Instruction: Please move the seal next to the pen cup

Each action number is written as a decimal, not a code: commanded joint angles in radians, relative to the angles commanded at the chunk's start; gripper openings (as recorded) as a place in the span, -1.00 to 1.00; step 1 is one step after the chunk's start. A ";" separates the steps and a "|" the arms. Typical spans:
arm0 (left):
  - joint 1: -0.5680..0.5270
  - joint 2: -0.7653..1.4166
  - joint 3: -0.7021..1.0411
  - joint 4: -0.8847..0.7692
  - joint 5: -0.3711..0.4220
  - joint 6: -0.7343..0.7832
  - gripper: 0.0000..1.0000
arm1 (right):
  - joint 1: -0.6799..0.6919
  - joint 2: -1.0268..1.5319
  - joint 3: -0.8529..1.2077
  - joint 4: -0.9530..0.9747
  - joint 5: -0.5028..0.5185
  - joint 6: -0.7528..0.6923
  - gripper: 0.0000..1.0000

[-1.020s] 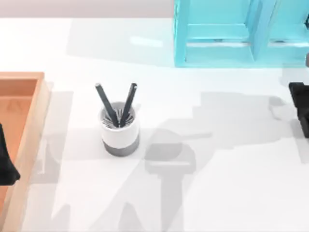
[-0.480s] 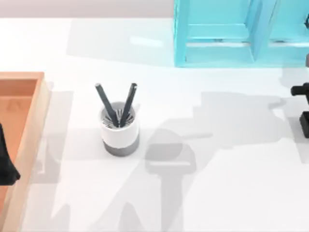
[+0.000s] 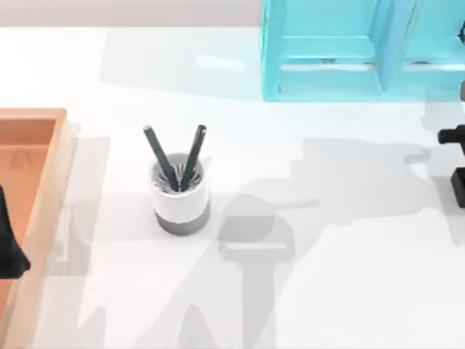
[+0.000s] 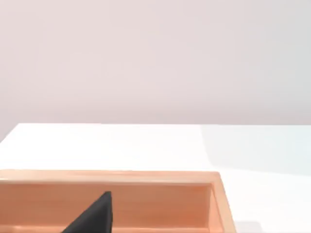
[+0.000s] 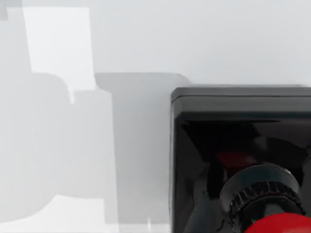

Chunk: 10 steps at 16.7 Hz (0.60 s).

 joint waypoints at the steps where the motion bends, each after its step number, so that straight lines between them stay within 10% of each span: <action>1: 0.000 0.000 0.000 0.000 0.000 0.000 1.00 | 0.000 0.000 0.000 0.000 0.000 0.000 -1.00; 10: 0.000 0.000 0.000 0.000 0.000 0.000 1.00 | 0.090 0.035 0.171 -0.159 0.001 0.088 -1.00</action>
